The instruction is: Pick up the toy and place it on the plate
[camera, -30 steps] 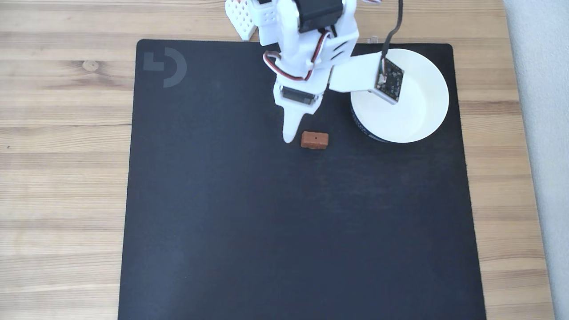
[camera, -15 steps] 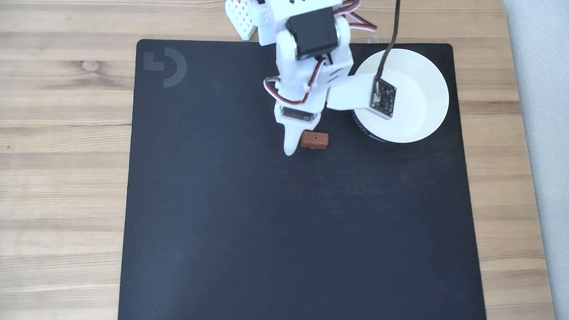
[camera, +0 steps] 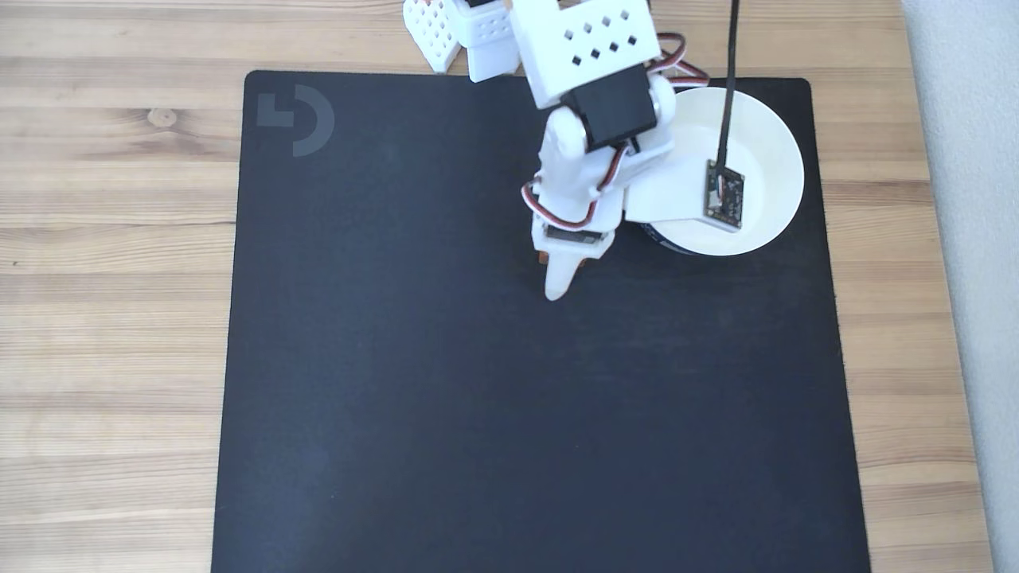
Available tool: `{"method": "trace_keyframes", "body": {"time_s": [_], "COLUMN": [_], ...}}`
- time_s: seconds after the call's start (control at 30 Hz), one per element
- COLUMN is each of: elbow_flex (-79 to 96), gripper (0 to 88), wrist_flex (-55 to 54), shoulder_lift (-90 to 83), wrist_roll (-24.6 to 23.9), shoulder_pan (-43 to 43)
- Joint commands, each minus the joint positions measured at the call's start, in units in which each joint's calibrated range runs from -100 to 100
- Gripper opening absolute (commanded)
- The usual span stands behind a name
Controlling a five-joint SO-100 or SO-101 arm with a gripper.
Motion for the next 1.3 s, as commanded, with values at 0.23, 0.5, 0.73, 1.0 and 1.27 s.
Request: {"method": "trace_keyframes", "body": {"time_s": [0.23, 0.5, 0.73, 1.0, 1.27], "elbow_flex": [-2.48, -2.57, -2.57, -2.57, -2.57], "gripper": [35.2, 35.2, 29.3, 4.5, 2.4], "wrist_flex": [-5.33, -9.06, -9.06, -9.14, -9.14], "shoulder_lift": [6.96, 12.71, 12.63, 12.88, 12.04], "wrist_roll": [-0.22, -0.27, -0.38, -4.92, -4.92], "shoulder_pan": [0.07, 0.07, -0.02, -0.02, -0.35]}}
